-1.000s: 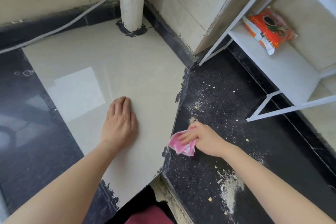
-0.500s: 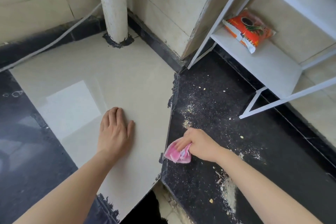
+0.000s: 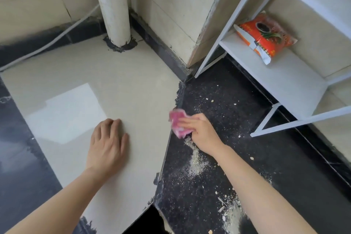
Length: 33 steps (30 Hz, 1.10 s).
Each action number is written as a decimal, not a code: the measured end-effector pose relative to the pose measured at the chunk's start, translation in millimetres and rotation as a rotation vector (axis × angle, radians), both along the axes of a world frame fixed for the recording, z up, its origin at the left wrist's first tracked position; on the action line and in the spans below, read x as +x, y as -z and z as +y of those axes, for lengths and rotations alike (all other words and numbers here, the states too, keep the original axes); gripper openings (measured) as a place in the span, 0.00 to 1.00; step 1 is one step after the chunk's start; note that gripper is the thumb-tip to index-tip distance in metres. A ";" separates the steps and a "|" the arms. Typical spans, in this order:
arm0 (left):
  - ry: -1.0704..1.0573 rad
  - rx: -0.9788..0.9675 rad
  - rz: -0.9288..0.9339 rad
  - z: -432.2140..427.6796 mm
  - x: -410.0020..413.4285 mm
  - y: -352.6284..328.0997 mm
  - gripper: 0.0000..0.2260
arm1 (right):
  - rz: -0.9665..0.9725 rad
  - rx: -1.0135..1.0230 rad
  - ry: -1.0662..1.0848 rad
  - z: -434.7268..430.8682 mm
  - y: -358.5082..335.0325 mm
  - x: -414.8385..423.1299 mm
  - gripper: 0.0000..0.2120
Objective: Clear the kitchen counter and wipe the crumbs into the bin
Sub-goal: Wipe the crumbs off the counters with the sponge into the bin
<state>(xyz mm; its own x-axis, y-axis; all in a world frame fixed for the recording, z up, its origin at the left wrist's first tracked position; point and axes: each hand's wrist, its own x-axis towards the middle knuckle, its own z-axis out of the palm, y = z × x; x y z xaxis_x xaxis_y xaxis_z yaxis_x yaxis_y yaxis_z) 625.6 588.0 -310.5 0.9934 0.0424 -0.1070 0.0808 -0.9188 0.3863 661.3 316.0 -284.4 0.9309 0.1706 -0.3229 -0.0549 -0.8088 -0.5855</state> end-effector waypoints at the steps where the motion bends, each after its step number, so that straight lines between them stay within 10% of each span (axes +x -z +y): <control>1: -0.023 -0.003 0.003 -5.3 4.0 -2.0 0.22 | 0.078 -0.002 -0.035 -8.8 -6.2 -1.7 0.26; 13: 0.090 -0.047 -0.057 -107.3 90.8 8.0 0.21 | -0.273 0.182 0.208 -50.3 -26.0 104.4 0.23; 18: 0.055 -0.054 -0.082 -107.9 91.2 11.2 0.18 | -0.268 -0.087 0.020 -34.3 8.1 120.6 0.24; 23: 0.048 -0.057 -0.040 -108.6 90.6 4.8 0.18 | 0.072 0.052 -0.044 -57.9 -17.0 93.4 0.22; 27: 0.045 -0.063 -0.040 -109.4 91.4 3.3 0.18 | -0.022 0.274 0.307 -80.3 -30.5 127.4 0.17; 33: 0.022 -0.066 -0.052 -110.0 91.5 6.7 0.18 | -0.131 -0.102 0.557 -96.8 13.0 179.9 0.19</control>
<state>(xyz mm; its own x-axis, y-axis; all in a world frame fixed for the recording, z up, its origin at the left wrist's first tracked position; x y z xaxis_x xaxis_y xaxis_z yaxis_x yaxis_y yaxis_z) 717.1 478.1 -317.3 0.9982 0.0154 -0.0574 0.0396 -0.8924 0.4496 841.1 219.2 -297.4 0.9046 -0.3827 -0.1876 -0.4207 -0.7314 -0.5367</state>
